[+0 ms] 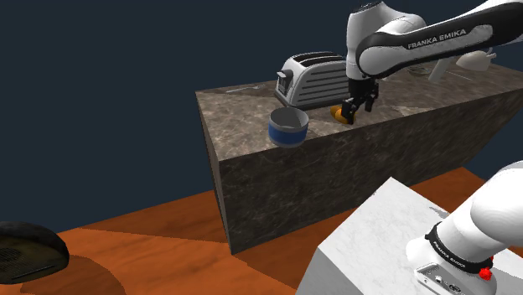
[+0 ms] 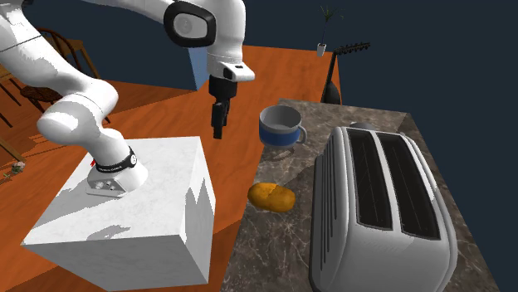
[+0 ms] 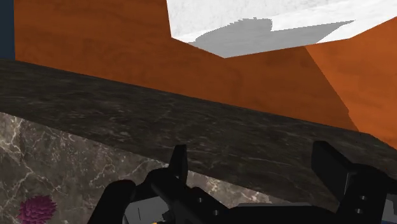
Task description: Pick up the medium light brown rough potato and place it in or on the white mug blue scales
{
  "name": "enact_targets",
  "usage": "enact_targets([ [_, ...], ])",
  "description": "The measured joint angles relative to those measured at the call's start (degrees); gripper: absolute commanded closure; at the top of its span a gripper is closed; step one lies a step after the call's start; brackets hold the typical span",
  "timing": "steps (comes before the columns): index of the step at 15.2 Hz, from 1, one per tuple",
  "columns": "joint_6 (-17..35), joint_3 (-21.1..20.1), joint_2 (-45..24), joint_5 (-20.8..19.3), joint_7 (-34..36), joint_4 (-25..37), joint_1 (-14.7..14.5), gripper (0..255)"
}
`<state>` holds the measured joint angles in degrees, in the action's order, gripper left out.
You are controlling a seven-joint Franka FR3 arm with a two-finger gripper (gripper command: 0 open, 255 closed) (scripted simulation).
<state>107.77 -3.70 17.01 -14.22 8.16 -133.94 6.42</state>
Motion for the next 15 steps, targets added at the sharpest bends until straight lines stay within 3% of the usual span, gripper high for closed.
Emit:
enact_targets([
  [7,5.7,0.2,-14.6,-11.0,6.9,7.5,3.0,0],
  [15,7.5,2.3,-28.7,-22.0,14.0,17.8,4.1,0],
])
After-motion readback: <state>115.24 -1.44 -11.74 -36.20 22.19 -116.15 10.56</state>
